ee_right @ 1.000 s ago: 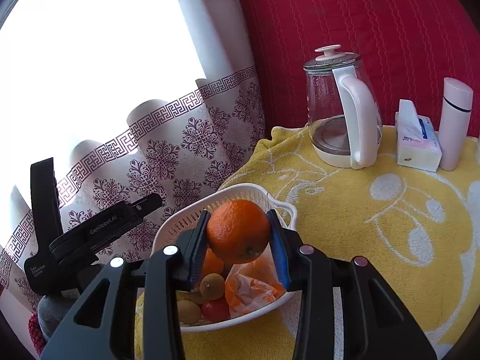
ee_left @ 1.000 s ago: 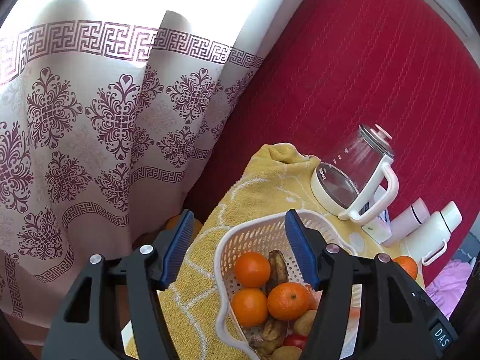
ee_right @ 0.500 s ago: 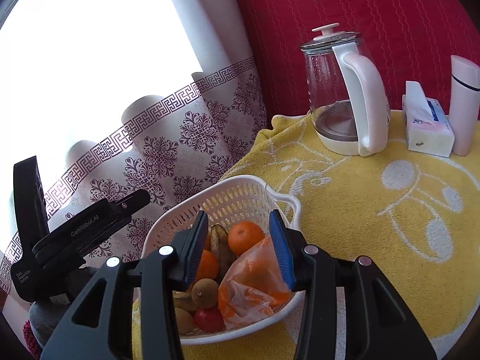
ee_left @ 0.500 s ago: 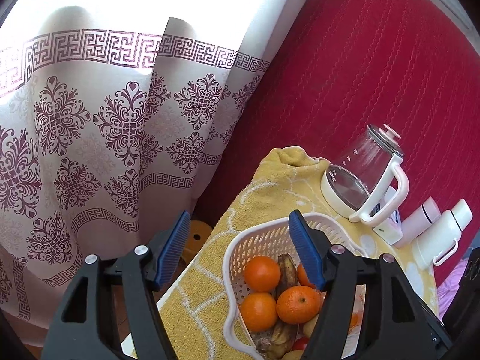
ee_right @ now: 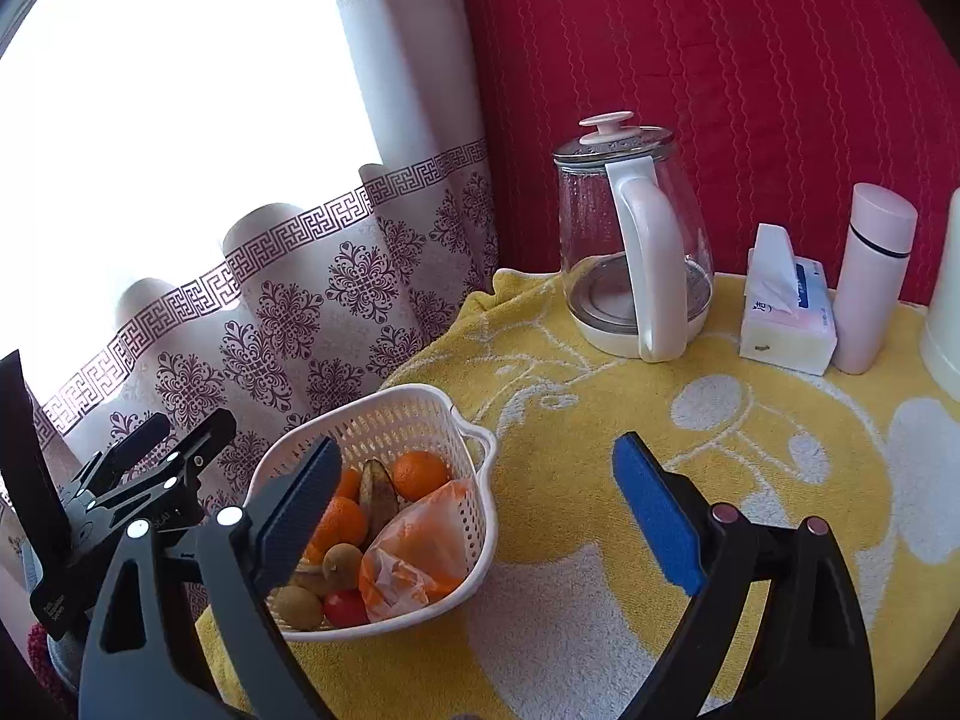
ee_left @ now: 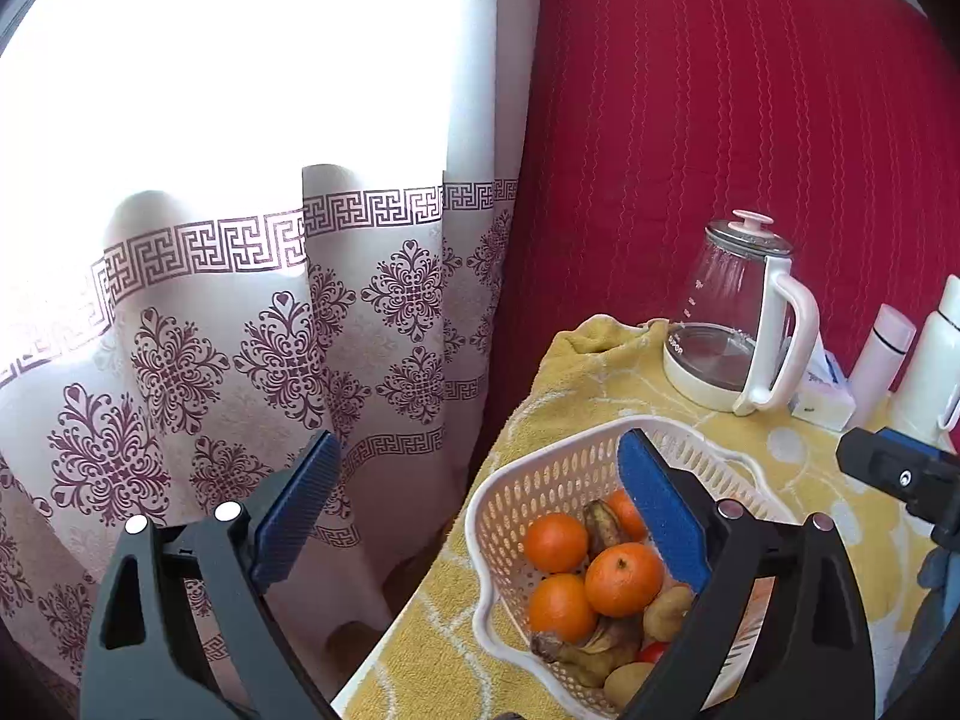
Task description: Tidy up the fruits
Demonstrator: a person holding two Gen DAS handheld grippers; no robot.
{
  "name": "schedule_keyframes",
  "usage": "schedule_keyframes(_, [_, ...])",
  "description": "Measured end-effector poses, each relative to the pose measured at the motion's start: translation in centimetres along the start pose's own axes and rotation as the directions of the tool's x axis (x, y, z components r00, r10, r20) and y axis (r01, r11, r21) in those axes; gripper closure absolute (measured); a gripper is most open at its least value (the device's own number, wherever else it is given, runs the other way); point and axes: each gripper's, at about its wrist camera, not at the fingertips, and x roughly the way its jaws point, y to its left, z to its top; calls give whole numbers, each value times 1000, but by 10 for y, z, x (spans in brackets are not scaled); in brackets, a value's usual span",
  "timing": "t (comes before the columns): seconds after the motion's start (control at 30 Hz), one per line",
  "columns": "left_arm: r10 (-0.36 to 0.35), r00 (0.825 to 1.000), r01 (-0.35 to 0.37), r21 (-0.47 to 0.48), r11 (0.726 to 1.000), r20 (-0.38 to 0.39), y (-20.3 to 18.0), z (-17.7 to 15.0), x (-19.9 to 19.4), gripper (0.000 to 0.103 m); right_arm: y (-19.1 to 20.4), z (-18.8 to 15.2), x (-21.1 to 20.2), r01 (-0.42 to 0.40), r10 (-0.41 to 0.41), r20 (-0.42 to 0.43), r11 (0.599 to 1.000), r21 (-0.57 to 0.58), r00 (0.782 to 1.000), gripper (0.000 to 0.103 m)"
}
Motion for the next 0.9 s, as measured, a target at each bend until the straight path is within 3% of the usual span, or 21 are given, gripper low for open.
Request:
schedule_keyframes(0.23, [99,995,-98,22,995,-6,5,-23,-22,5,-11,-26,-14,23,-31,-59,991,-128,998,8])
schedule_keyframes(0.37, [136,991,-136,15,991,-20,0,-41,-29,5,-21,-49,-20,-8,4,-48,995,-100,999,8])
schedule_keyframes(0.5, [170,985,-168,57,984,-16,-8,-52,-32,5,-11,-58,-13,-17,9,-57,990,-143,998,8])
schedule_keyframes(0.9, [152,985,-144,101,984,-78,-22,-67,-20,4,28,-78,-17,13,-15,-4,945,-326,1000,5])
